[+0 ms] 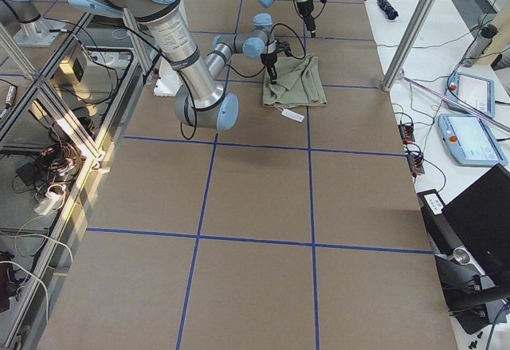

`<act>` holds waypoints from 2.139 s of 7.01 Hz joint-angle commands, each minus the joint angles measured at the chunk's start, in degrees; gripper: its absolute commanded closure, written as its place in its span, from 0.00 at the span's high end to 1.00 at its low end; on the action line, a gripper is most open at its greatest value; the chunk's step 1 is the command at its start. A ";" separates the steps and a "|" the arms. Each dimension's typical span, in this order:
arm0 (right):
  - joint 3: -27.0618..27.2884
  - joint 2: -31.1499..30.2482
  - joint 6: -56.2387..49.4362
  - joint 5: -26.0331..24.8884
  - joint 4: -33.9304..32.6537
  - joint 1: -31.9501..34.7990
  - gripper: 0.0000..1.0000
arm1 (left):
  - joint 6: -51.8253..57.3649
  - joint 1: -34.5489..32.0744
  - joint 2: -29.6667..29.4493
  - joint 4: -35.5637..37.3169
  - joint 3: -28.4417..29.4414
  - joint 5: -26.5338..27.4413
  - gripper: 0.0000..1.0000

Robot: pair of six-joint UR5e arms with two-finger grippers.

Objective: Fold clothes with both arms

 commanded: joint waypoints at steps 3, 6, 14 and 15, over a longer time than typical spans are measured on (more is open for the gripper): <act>0.99 -0.10 -3.25 0.13 0.09 2.20 0.00 | 0.01 0.01 -0.04 0.08 0.00 0.00 0.99; 1.00 -0.81 -8.09 0.58 0.70 8.09 0.00 | -0.07 0.10 -0.39 0.17 -0.17 0.00 0.99; -9.02 -0.72 -8.10 0.66 10.63 11.97 0.77 | -0.34 0.10 -0.74 0.69 -1.14 0.00 1.00; -9.02 -0.63 -7.84 0.66 10.63 12.15 1.00 | -0.34 0.10 -0.65 0.69 -1.14 0.00 1.00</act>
